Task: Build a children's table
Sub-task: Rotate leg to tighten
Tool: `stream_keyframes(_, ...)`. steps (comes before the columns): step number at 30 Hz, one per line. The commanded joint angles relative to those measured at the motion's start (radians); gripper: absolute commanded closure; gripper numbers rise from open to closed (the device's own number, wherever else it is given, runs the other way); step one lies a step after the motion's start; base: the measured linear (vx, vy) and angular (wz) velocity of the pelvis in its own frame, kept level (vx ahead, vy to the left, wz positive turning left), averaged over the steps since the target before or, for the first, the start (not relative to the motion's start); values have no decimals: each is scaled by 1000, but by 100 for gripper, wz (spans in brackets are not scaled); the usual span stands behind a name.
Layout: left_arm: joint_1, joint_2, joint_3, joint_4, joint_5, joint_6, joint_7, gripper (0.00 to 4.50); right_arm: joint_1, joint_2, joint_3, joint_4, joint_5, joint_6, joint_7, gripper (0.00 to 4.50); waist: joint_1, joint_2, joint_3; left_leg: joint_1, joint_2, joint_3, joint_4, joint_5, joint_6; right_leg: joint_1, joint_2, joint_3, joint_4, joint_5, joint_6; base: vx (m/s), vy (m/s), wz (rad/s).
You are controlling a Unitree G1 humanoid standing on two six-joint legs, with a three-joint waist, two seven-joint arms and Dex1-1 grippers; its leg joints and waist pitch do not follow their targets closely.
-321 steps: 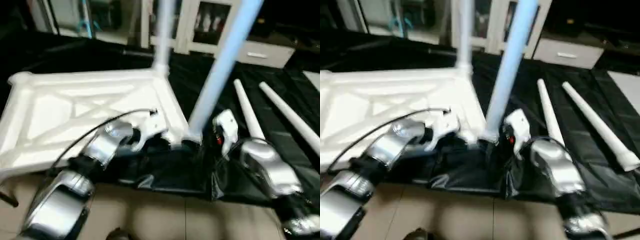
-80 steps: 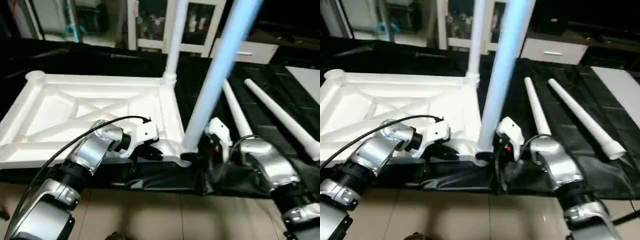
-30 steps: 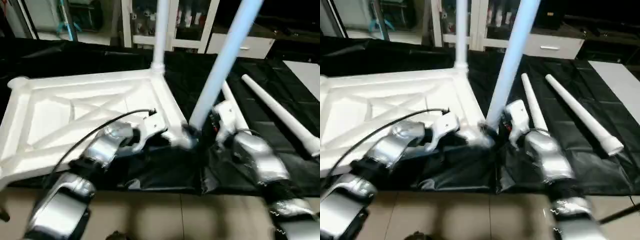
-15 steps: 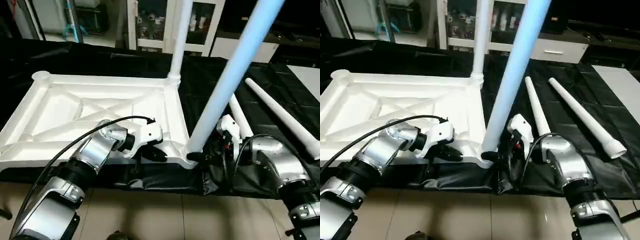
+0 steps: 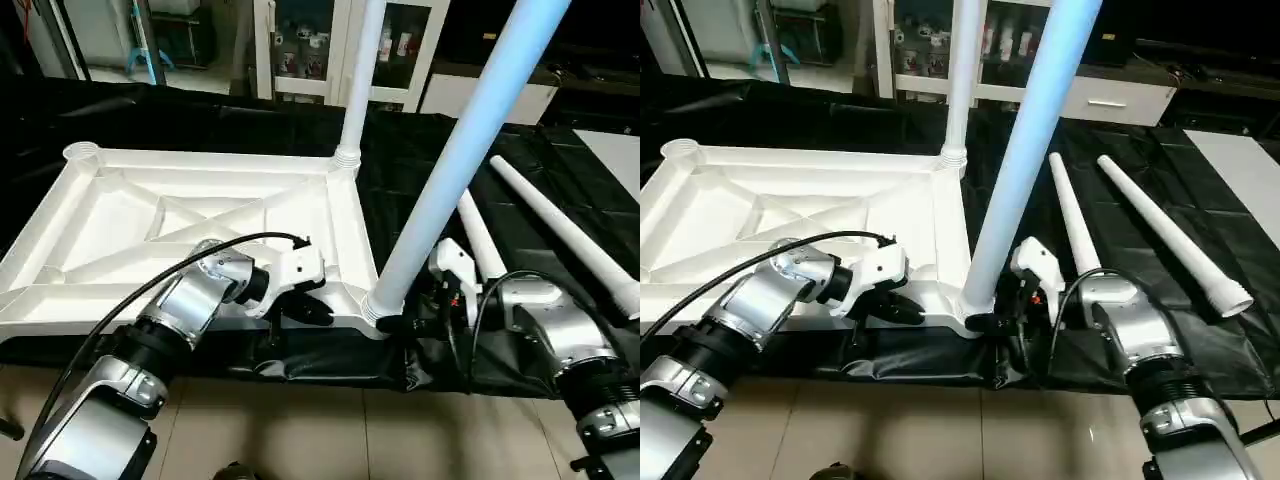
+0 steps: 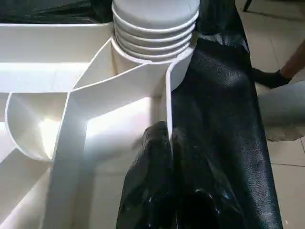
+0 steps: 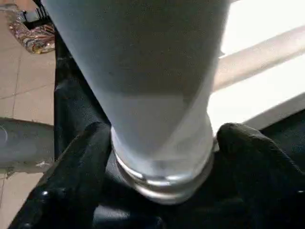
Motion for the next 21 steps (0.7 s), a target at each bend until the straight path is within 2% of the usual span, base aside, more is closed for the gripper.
stream_keyframes(1, 29, 4, -61, 16, 34, 13, -27, 450, -1, -4, 8, -2, -6, -2, 1, 108, -3, 9, -66, 25, 27, -11, -68, -316, -5, 36, -43, 23, -58, -181, -250, 0, 0, 0)
stream_keyframes(7, 32, 5, -64, 10, 34, 21, -28, 450, 4, 13, 14, 6, -16, -9, 4, 166, -4, 10, -66, 25, 27, -11, -69, -321, -7, 36, -43, 23, -58, -183, -249, 0, 0, 0)
stream_keyframes(15, 35, 7, -68, 6, 35, 30, -30, 450, 8, 20, 15, 7, -17, -7, 10, 176, -4, 9, -66, 25, 27, -11, -69, -316, -7, 36, -42, 23, -58, -183, -248, 0, 0, 0)
stream_keyframes(17, 36, 1, -59, 11, 36, 21, -7, 450, 0, 40, -3, 36, -34, -35, -61, 176, -5, 9, -66, 25, 25, -11, -68, -316, -8, 34, -43, 24, -58, -183, -250, 0, 0, 0)
stream_keyframes(18, 32, -11, -46, 21, 36, 13, 27, 450, -15, 59, -18, 75, -59, -63, -146, 176, -7, 7, -64, 24, 26, -11, -70, -324, -10, 34, -44, 23, -60, -197, -246, 0, 0, 0)
stream_keyframes(19, 26, -27, -28, 34, 33, 14, 66, 450, -32, 77, -35, 116, -77, -75, -232, 177, -12, 8, -61, 24, 24, -13, -73, -354, -19, 32, -46, 23, -66, -247, -236, 0, 0, 0)
stream_keyframes(20, 26, -27, -28, 34, 33, 14, 66, 450, -32, 77, -35, 116, -77, -75, -232, 177, -16, 9, -59, 24, 24, -15, -75, -377, -27, 30, -47, 23, -68, -285, -227, 0, 0, 0)
stream_keyframes(21, 15, -51, -4, 55, 30, 12, 122, 450, -47, 103, -63, 159, -81, -71, -334, 177, -22, 7, -58, 27, 22, -20, -77, -416, -41, 29, -49, 21, -75, -367, -203, 0, 0, 0)
